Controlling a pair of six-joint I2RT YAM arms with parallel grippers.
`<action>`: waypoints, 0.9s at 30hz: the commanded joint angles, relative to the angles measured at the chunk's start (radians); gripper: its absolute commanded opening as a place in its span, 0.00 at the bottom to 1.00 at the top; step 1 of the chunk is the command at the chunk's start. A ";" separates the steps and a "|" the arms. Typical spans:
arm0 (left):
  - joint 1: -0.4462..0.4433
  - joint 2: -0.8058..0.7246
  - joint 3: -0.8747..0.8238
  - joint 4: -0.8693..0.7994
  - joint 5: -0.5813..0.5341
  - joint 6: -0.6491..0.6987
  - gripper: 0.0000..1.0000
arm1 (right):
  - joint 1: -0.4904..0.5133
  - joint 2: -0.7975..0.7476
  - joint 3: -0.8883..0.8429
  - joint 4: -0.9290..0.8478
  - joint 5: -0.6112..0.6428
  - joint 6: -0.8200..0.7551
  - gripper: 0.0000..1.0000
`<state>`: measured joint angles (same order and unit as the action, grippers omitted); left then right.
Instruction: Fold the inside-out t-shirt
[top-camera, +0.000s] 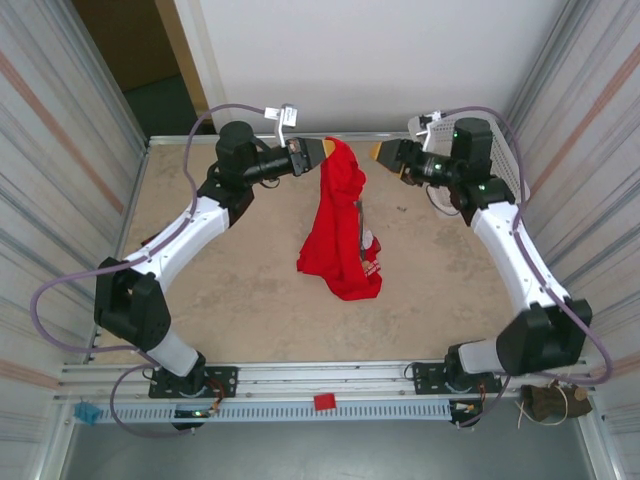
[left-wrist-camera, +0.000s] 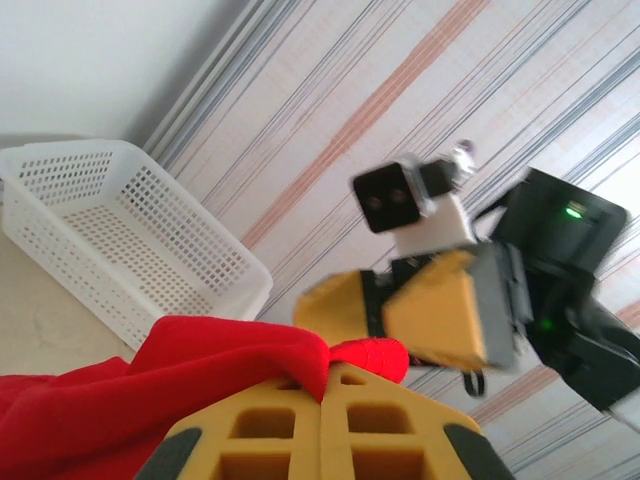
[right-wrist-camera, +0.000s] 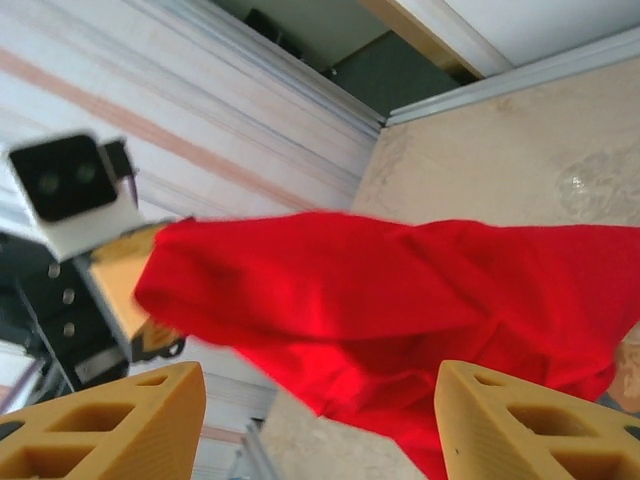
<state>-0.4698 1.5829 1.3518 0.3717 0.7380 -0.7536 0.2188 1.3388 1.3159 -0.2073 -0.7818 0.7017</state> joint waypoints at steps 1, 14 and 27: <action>0.013 -0.023 -0.002 0.100 0.033 -0.072 0.00 | 0.091 -0.078 0.011 -0.145 0.203 -0.178 0.62; 0.013 -0.021 0.029 0.132 0.074 -0.127 0.00 | 0.182 0.064 0.128 -0.194 0.283 -0.335 0.57; 0.081 0.013 0.132 0.022 0.060 -0.076 0.12 | 0.089 0.092 0.392 -0.175 0.157 -0.229 0.00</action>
<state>-0.4339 1.5948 1.4162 0.4152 0.7937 -0.8585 0.3439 1.4918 1.6035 -0.4091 -0.5739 0.4221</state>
